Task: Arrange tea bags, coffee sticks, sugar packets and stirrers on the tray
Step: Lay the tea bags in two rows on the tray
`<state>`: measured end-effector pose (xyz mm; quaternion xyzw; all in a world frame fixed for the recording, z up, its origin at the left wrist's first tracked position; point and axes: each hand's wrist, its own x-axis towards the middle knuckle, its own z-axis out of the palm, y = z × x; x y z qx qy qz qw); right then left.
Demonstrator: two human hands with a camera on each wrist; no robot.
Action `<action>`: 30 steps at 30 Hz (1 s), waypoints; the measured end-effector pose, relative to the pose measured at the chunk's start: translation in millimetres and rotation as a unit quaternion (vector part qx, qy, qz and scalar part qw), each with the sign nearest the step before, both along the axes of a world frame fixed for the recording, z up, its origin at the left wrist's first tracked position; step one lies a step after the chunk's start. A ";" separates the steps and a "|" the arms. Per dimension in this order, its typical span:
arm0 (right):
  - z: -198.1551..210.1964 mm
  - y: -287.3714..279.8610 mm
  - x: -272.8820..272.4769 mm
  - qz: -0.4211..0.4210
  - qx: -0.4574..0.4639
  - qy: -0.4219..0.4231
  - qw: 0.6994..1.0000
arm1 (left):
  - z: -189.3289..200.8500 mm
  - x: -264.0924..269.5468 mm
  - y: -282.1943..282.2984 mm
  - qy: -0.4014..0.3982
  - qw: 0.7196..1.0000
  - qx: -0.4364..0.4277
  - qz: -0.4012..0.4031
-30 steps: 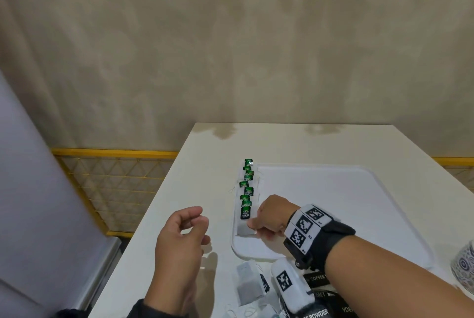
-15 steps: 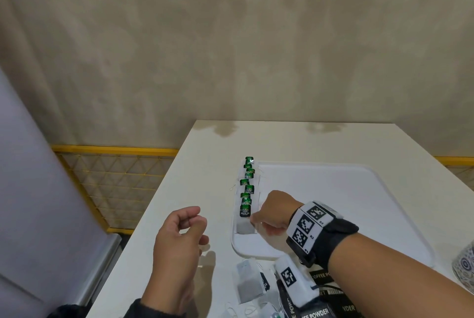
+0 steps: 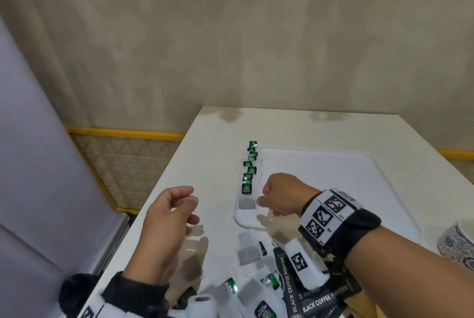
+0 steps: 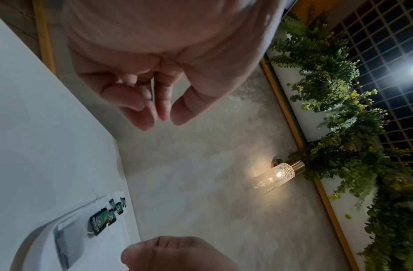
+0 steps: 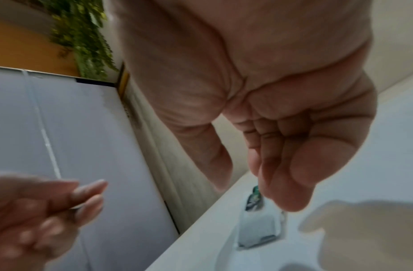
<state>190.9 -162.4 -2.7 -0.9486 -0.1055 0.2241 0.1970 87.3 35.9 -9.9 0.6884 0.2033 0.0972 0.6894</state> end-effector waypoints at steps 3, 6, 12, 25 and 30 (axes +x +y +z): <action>15.6 1.2 -30.1 0.084 -0.021 -0.018 0.996 | 3.5 -13.2 4.3 0.002 1.000 0.006 -0.013; 18.4 3.3 -53.2 0.163 -0.053 -0.017 0.985 | 5.0 -27.7 9.4 0.009 0.999 0.020 -0.023; 1.1 9.7 -60.4 0.241 -0.137 -0.094 0.956 | 10.5 -55.2 15.5 0.032 0.993 0.071 -0.088; -18.7 40.1 -65.7 0.291 -0.234 -0.114 0.921 | -4.9 -58.5 5.3 0.104 0.978 0.118 -0.133; -22.2 41.2 -75.4 0.328 -0.254 -0.205 0.886 | -6.1 -51.3 -4.9 0.125 0.971 0.113 -0.168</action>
